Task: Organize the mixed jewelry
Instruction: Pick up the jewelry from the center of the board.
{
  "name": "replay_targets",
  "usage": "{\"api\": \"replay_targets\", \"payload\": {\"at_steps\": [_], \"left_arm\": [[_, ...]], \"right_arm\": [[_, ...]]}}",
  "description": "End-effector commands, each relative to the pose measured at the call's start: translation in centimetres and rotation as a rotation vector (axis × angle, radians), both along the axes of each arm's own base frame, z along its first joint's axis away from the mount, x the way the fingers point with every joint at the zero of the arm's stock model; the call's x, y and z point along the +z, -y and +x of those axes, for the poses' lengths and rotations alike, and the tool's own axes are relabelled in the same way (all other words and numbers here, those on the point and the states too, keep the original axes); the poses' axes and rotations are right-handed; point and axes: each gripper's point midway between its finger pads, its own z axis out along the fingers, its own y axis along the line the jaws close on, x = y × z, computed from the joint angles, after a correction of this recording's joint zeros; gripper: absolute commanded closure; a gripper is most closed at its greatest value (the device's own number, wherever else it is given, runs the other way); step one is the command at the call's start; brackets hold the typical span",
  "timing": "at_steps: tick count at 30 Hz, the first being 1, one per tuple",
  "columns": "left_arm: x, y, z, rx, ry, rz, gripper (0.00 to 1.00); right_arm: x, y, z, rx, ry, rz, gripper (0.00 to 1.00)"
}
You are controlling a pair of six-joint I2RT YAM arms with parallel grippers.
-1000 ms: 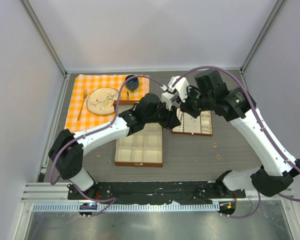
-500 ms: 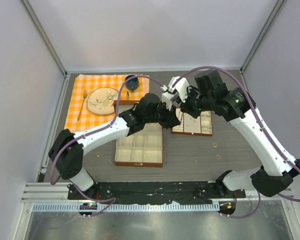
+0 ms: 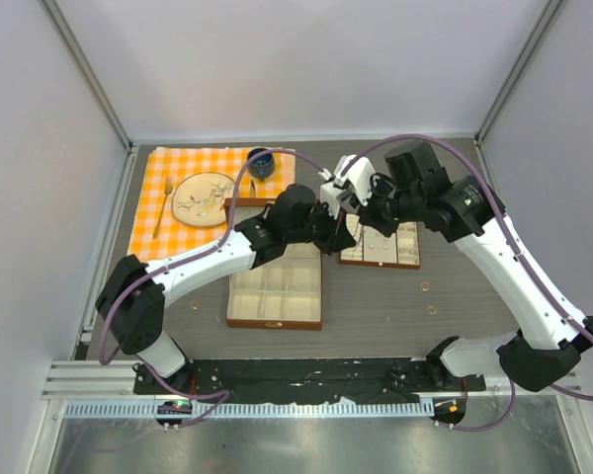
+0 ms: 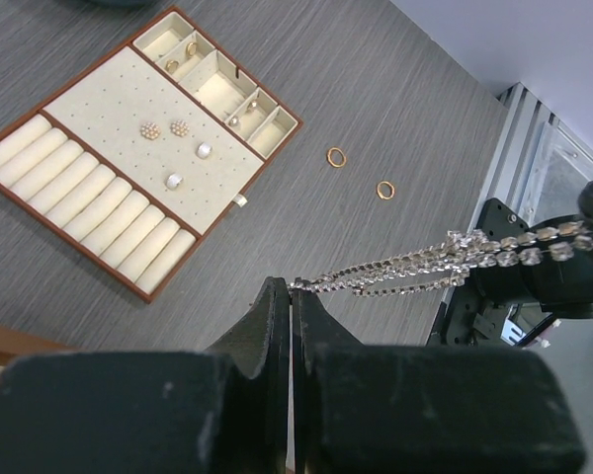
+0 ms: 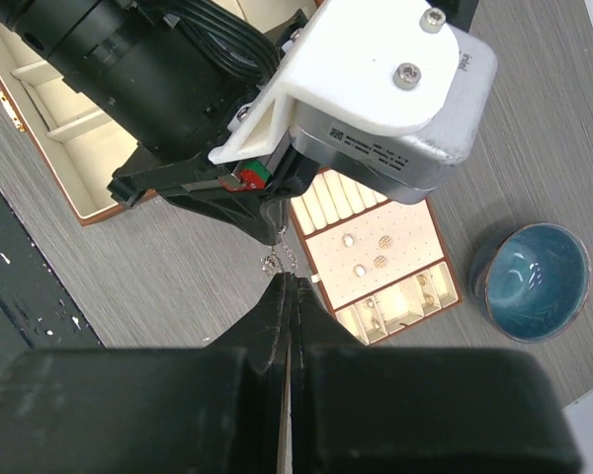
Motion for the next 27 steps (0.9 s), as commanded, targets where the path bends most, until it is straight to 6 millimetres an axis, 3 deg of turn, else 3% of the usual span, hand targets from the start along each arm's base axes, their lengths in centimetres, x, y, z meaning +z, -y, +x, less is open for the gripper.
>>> {"api": "replay_targets", "payload": {"at_steps": [1, 16, 27], "left_arm": [[4.2, 0.1, -0.1, -0.022, 0.088, -0.072, 1.0], [5.9, -2.0, 0.4, 0.0, 0.148, -0.084, 1.0], [6.1, -4.7, 0.4, 0.012, 0.206, -0.028, 1.0]], "right_arm": [[1.7, 0.5, 0.1, -0.021, 0.055, 0.036, 0.99], [1.2, 0.5, 0.7, -0.031, 0.056, 0.017, 0.99], [0.7, -0.5, 1.2, -0.022, 0.037, 0.034, 0.99]]}}
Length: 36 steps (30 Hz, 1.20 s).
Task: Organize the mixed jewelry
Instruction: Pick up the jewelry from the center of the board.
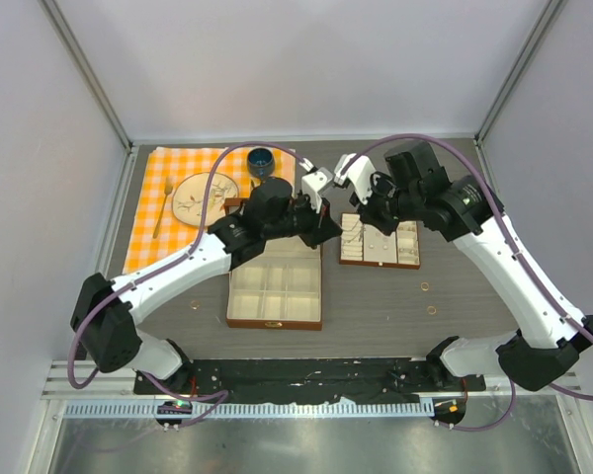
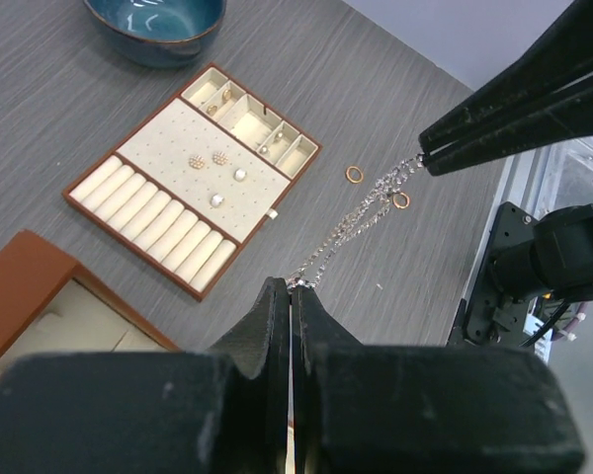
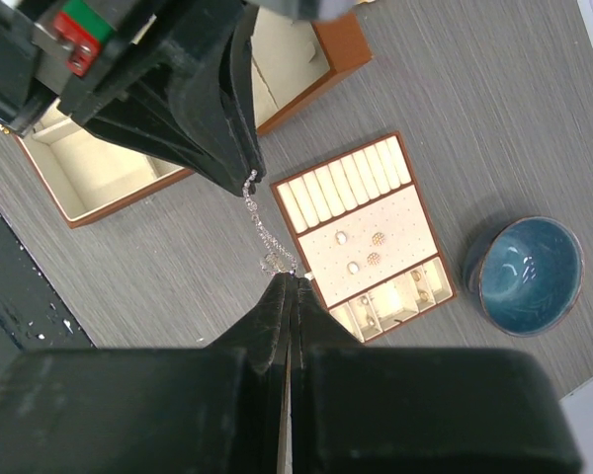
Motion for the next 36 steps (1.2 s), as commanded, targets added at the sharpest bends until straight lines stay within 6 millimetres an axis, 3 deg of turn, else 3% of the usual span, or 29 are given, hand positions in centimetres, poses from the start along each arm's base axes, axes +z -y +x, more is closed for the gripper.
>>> {"api": "replay_targets", "payload": {"at_steps": [1, 13, 36], "left_arm": [[1.7, -1.6, 0.0, 0.006, 0.067, -0.001, 1.0], [2.6, -3.9, 0.4, 0.032, 0.089, 0.02, 1.0], [1.2, -9.4, 2.2, 0.158, 0.09, 0.145, 1.0]], "right_arm": [[0.8, -0.9, 0.9, -0.002, 0.029, 0.047, 0.99], [-1.2, -3.4, 1.6, 0.05, -0.046, 0.075, 0.99], [-4.3, -8.6, 2.9, 0.117, -0.076, 0.037, 0.99]]}}
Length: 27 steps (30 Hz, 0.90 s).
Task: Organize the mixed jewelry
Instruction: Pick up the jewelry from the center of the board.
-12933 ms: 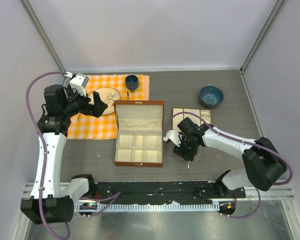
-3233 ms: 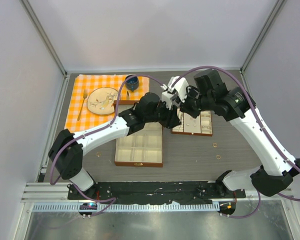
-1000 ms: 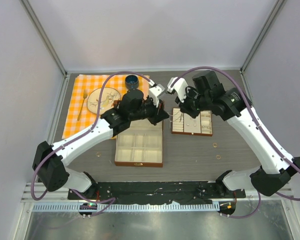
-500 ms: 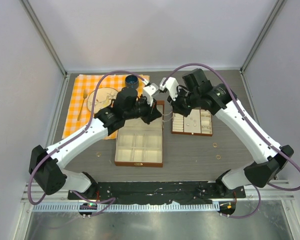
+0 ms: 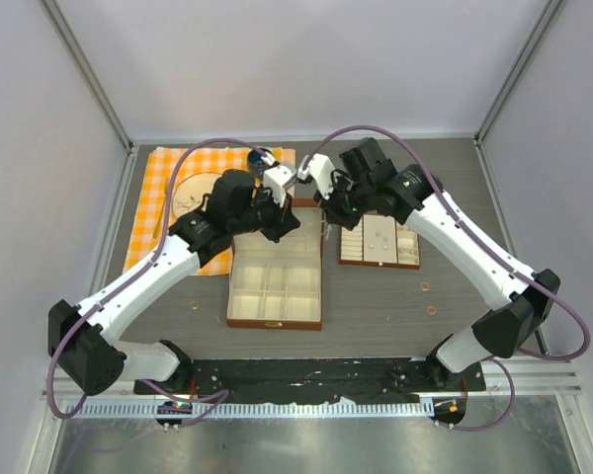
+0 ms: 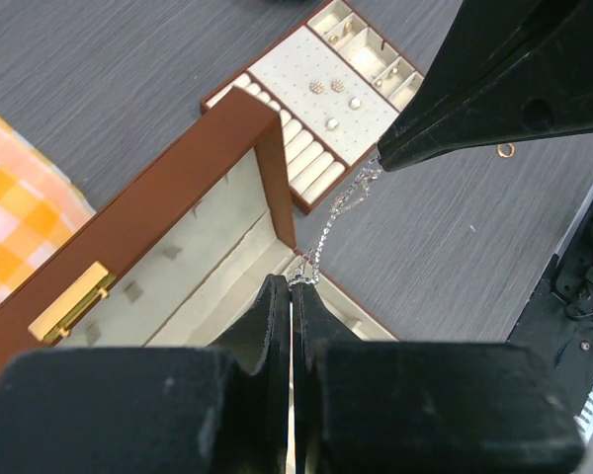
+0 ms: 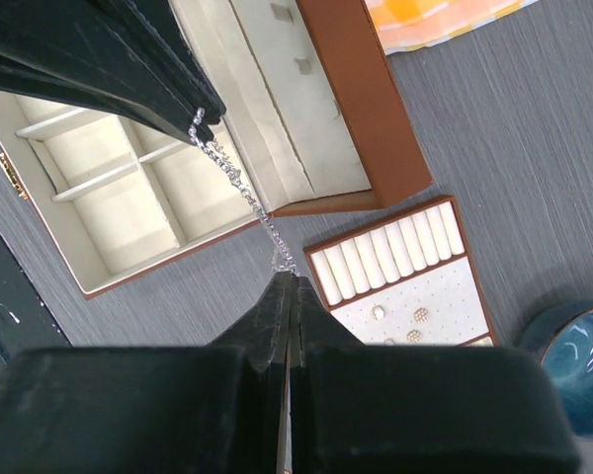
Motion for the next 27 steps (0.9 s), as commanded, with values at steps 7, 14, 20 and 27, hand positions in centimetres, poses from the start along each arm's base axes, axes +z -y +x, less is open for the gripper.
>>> {"api": "replay_targets", "payload": {"at_steps": [7, 14, 20, 27], "left_arm": [[0.1, -2.7, 1.1, 0.077, 0.053, 0.032, 1.0], [-0.2, -4.1, 1.8, 0.124, 0.064, 0.065, 1.0], [-0.4, -5.4, 2.5, 0.17, 0.084, 0.098, 1.0], [-0.7, -7.3, 3.2, 0.233, 0.086, 0.123, 1.0]], "right_arm": [[-0.1, -3.1, 0.4, 0.061, 0.036, 0.01, 0.99], [-0.5, -4.0, 1.1, 0.054, 0.05, 0.014, 0.99], [-1.1, -4.6, 1.5, 0.045, 0.056, 0.007, 0.99], [-1.4, -5.3, 1.9, 0.039, 0.067, 0.009, 0.99]]}}
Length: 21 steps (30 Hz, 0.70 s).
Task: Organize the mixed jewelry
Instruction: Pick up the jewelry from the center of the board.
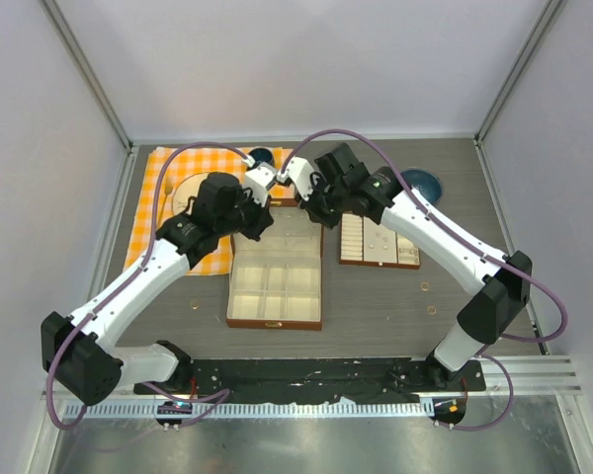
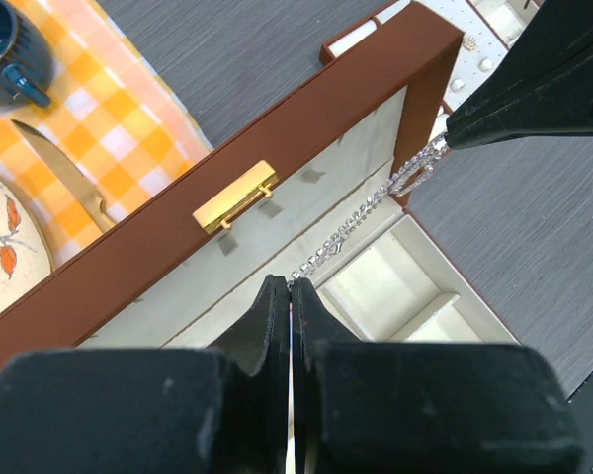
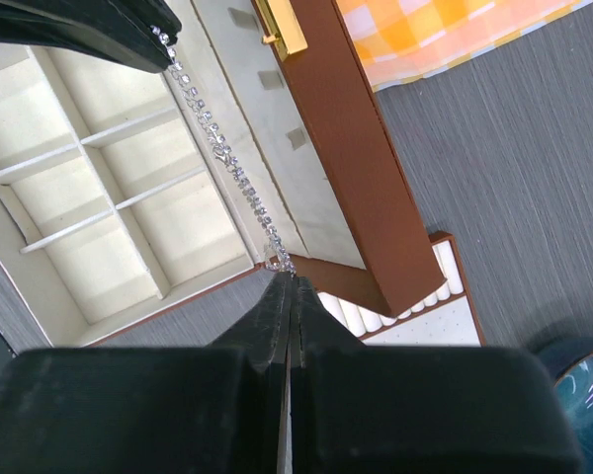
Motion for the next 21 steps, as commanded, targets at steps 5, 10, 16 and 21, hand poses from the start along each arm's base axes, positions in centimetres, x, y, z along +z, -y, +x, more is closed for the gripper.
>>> {"api": "replay_targets", "payload": {"at_steps": [5, 10, 16, 21], "left_arm": [[1.4, -1.9, 1.0, 0.052, 0.082, 0.026, 1.0], [1.0, -2.4, 1.2, 0.07, 0.091, 0.045, 1.0], [0.6, -3.1, 1.7, 0.104, 0.097, 0.059, 1.0], [0.2, -3.4, 2.2, 0.124, 0.101, 0.068, 1.0]], "right_arm": [[0.9, -2.5, -0.1, 0.05, 0.047, 0.033, 0.99], [0.5, -3.1, 0.1, 0.047, 0.051, 0.028, 0.99], [0.2, -3.3, 0.5, 0.038, 0.061, 0.02, 0.99], [0.1, -3.7, 0.7, 0.029, 0.07, 0.018, 0.99]]}}
